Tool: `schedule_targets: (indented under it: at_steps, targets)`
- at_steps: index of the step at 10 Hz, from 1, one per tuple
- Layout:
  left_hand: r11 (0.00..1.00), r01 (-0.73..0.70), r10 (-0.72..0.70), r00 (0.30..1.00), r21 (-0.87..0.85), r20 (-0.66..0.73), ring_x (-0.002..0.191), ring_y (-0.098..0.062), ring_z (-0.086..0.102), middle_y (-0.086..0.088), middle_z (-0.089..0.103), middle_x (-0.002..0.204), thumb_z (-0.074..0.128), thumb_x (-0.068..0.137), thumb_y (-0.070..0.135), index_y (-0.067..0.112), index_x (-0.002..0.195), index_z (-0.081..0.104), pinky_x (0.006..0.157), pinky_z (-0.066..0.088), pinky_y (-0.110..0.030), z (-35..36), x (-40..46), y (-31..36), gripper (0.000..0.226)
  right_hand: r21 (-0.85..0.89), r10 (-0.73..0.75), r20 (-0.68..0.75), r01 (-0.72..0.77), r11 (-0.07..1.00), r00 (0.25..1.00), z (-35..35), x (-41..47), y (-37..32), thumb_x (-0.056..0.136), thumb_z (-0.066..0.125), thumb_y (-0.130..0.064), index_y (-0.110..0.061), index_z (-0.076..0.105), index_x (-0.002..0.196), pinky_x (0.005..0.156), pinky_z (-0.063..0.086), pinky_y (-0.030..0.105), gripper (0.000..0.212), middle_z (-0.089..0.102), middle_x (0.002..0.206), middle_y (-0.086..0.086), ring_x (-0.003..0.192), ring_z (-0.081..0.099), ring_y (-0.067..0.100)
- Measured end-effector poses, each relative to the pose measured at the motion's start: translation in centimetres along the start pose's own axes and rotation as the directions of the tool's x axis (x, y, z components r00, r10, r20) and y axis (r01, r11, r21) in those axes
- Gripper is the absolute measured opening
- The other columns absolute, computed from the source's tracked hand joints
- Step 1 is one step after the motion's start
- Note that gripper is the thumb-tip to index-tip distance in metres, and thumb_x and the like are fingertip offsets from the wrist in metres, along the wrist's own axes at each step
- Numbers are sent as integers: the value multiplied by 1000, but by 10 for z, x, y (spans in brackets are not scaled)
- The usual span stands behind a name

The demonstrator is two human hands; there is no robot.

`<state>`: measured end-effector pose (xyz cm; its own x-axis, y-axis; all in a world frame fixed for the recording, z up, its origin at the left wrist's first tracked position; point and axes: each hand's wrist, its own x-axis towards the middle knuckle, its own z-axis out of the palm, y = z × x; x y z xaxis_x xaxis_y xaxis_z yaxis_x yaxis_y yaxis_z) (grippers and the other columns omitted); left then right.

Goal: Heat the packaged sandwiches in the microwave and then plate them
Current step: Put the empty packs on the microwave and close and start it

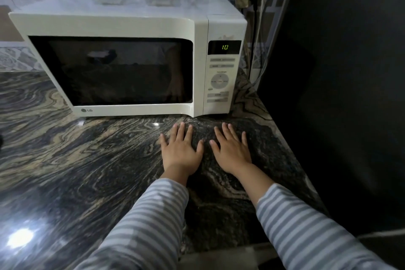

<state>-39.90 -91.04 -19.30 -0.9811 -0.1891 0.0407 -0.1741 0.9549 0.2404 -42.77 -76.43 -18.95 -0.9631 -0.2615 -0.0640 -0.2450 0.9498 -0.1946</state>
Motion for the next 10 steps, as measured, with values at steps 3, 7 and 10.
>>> schedule_targets:
  at_steps: [3,7,10]
  targets:
    - [1000,8,-8,1000,1,5,148,-13,-8,6,1,162,21,95,58,30,154,11,118,-6,-49,0,2,1,66,6,8,-45,-8,1000,999,2,1,2,101,18,-50,-27,11,154,119,-6,46,58,0,162,-4,148,-7,12]
    - [1000,10,-10,1000,9,17,148,-13,-9,7,-1,162,21,95,58,31,154,9,118,-7,-49,0,4,1,66,3,-2,-48,2,1000,999,2,1,3,101,17,-51,-28,10,154,119,-6,46,59,-1,162,-4,148,-7,13]
    - [1000,6,-6,1000,8,15,148,-13,-10,7,-1,162,21,95,58,30,154,9,118,-7,-49,0,4,0,66,-4,0,-47,0,1000,999,3,1,3,101,17,-51,-28,9,154,119,-6,46,59,-2,162,-4,148,-8,12]
